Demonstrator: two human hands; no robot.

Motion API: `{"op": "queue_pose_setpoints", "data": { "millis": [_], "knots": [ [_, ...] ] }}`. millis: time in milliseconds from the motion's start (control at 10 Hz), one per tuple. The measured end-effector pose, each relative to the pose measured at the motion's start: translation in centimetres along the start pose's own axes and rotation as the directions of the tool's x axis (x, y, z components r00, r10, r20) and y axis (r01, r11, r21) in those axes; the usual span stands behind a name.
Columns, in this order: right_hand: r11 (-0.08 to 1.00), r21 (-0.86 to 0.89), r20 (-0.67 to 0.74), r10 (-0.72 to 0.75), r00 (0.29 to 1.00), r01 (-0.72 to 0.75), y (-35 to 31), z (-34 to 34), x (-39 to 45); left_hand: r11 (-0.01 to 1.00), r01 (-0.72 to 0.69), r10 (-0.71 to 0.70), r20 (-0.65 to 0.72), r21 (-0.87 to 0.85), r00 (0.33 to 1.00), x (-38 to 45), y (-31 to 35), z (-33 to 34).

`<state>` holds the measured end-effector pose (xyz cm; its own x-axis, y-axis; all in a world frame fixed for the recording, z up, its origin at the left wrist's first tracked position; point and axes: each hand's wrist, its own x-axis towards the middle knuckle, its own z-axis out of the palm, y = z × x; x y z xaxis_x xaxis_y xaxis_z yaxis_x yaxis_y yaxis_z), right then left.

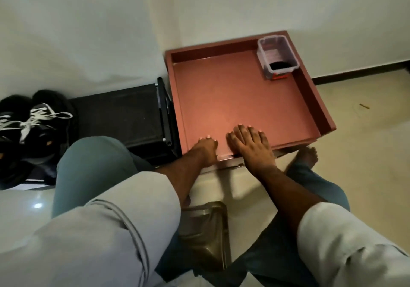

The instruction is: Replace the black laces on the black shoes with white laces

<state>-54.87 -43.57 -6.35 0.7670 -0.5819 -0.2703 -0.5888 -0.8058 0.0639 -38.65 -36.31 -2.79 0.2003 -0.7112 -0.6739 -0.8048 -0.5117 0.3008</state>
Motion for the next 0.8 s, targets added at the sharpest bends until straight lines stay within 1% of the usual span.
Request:
{"op": "queue_pose_setpoints", "data": {
  "millis": [100, 200, 300, 400, 500, 600, 700, 800],
  "knots": [
    [0.994, -0.051, 0.096, -0.093, 0.991, 0.098, -0.3, -1.0, 2.4, 1.000, -0.017, 0.017, 0.017, 0.001, 1.000, -0.2, -0.5, -0.5],
    [0.992, -0.034, 0.210, -0.111, 0.971, 0.121, -0.9, -1.5, 2.9, 1.000, -0.028, 0.029, 0.058, -0.007, 0.998, 0.2, -0.7, -1.0],
    [0.991, 0.008, 0.206, -0.136, 0.969, 0.137, -1.6, -2.6, 4.1, 0.998, 0.018, -0.015, 0.046, -0.062, 0.999, 1.0, -0.5, -2.2],
    [0.984, 0.071, 0.259, -0.177, 0.950, 0.164, -1.4, -4.2, 6.2, 0.991, 0.077, -0.080, -0.018, -0.106, 0.997, 2.1, 0.0, -4.1],
    [0.980, 0.115, 0.360, -0.191, 0.913, 0.160, -0.7, -5.6, 7.9, 0.977, 0.155, -0.158, -0.007, -0.144, 0.987, 2.1, 0.9, -5.5],
    [0.974, 0.214, 0.501, -0.179, 0.847, 0.079, -0.4, -8.8, 8.5, 0.948, 0.252, -0.234, 0.111, -0.194, 0.966, 0.2, 3.0, -6.7],
    [0.965, 0.263, 0.514, -0.148, 0.845, 0.009, 0.3, -16.4, 9.4, 0.883, 0.312, -0.267, 0.171, -0.352, 0.948, -2.7, 6.2, -12.7],
    [0.959, 0.282, 0.439, -0.161, 0.884, 0.035, 1.1, -24.5, 10.3, 0.854, 0.298, -0.336, -0.016, -0.426, 0.942, -6.5, 8.7, -20.5]
  ]
}}
